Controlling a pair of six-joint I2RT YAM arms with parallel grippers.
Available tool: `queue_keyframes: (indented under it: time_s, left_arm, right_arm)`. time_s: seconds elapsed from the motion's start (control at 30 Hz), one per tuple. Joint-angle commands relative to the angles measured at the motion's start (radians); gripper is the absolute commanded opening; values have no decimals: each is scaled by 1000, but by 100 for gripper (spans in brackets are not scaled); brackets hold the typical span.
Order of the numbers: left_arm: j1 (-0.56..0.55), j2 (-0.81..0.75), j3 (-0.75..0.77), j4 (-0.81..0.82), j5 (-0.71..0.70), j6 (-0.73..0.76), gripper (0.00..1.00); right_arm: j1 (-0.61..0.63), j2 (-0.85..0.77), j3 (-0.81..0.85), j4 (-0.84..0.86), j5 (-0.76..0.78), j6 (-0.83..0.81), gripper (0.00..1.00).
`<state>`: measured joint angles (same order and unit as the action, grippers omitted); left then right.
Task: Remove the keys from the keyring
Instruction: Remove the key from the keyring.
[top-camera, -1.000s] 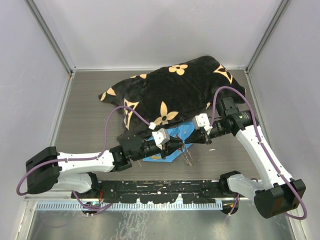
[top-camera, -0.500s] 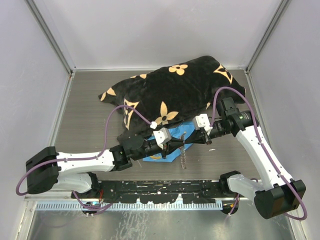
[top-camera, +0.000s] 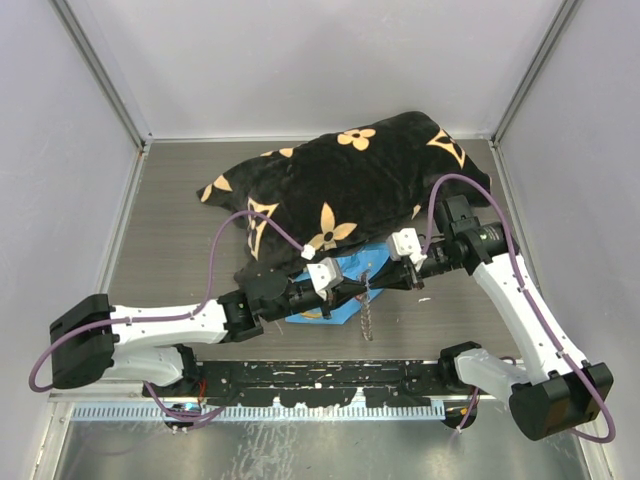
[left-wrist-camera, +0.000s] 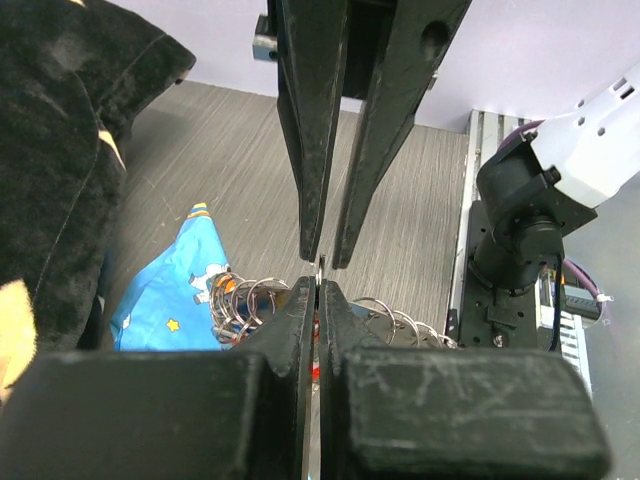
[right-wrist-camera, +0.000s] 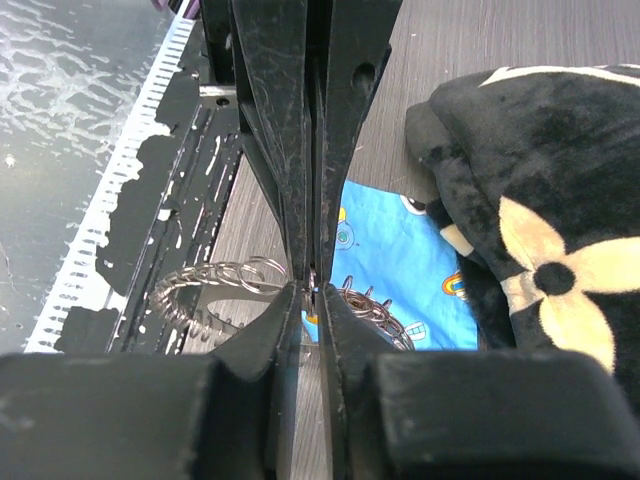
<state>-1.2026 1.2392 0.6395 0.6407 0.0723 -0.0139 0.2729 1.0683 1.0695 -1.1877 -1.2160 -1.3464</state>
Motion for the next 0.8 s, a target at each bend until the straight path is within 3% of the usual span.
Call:
queue_keyframes:
  time_s: [0.0, 0.17, 0.3, 0.6, 0.77]
  left_arm:
    - [-3, -52, 4, 62, -19, -9, 0]
    - [-2, -76, -38, 143, -33, -36, 0]
    - [-3, -96, -80, 243, -51, -69, 0]
    - [-2, -37, -153, 576, -62, -175, 0]
    - [-3, 18, -151, 700, -51, -203, 0]
  right_arm:
    - [-8, -32, 11, 25, -68, 22, 23]
    - [-38, -43, 11, 28, -118, 43, 47]
    - [-55, -50, 3, 38, -156, 73, 59]
    - [-68, -44, -8, 134, -280, 232, 61]
    - [-72, -43, 0, 189, -307, 336, 55]
